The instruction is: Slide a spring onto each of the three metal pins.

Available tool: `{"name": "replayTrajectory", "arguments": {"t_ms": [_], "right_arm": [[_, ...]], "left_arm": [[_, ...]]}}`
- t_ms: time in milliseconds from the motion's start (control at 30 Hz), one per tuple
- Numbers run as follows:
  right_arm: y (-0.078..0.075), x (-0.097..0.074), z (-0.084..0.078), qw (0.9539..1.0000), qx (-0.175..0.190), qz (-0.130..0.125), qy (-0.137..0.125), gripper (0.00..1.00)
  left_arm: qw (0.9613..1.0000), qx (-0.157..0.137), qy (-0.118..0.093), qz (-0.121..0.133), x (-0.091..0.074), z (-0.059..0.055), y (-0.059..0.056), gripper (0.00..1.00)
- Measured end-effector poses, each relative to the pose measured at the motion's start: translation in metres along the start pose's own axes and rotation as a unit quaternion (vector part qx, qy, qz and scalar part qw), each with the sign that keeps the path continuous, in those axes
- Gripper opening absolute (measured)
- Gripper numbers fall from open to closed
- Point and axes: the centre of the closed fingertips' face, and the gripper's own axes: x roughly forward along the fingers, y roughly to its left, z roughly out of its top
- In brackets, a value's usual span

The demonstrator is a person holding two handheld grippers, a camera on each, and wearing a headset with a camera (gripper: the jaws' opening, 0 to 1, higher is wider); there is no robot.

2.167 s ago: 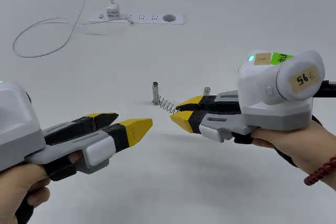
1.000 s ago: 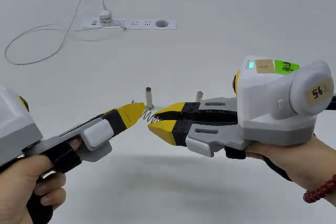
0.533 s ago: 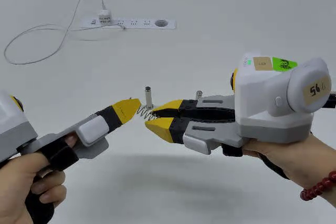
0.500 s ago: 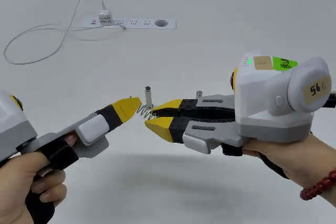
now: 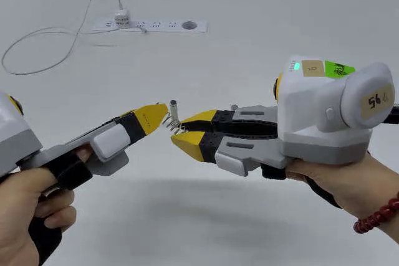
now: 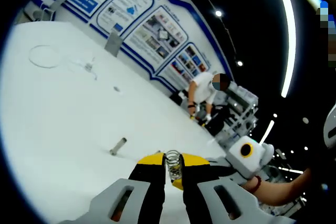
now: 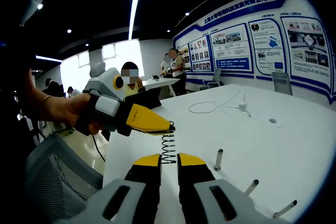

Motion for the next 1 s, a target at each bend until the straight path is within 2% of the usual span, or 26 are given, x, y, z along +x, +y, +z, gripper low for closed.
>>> {"name": "replayTrajectory", "arguments": {"t_ms": [200,333,467,633,733,833,1000], "right_arm": [[-0.004,-0.002,-0.003,0.9998,0.012,-0.016,0.008,0.25],[-0.01,-0.007,-0.007,0.9991,0.021,-0.032,0.019,0.3],[-0.015,-0.012,-0.009,0.9983,0.024,-0.047,0.026,0.36],[-0.021,-0.019,-0.015,0.9967,0.029,-0.065,0.039,0.44],[-0.023,-0.023,-0.019,0.996,0.028,-0.072,0.045,0.44],[-0.024,-0.027,-0.022,0.9953,0.029,-0.077,0.051,0.45],[-0.031,-0.032,-0.025,0.9936,0.042,-0.09,0.053,0.45]], "left_arm": [[0.9998,0.019,-0.009,0.007,-0.001,0.008,0.0,0.11],[0.9981,0.058,-0.013,0.018,0.0,0.017,0.001,0.11],[0.9961,0.083,-0.016,0.025,0.002,0.023,0.0,0.11],[0.9885,0.146,-0.006,0.04,0.008,0.03,0.001,0.11],[0.9833,0.177,-0.005,0.044,0.013,0.034,0.0,0.11],[0.9741,0.22,0.007,0.052,0.019,0.035,0.001,0.11],[0.9636,0.262,0.014,0.053,0.028,0.037,-0.001,0.11]]}}
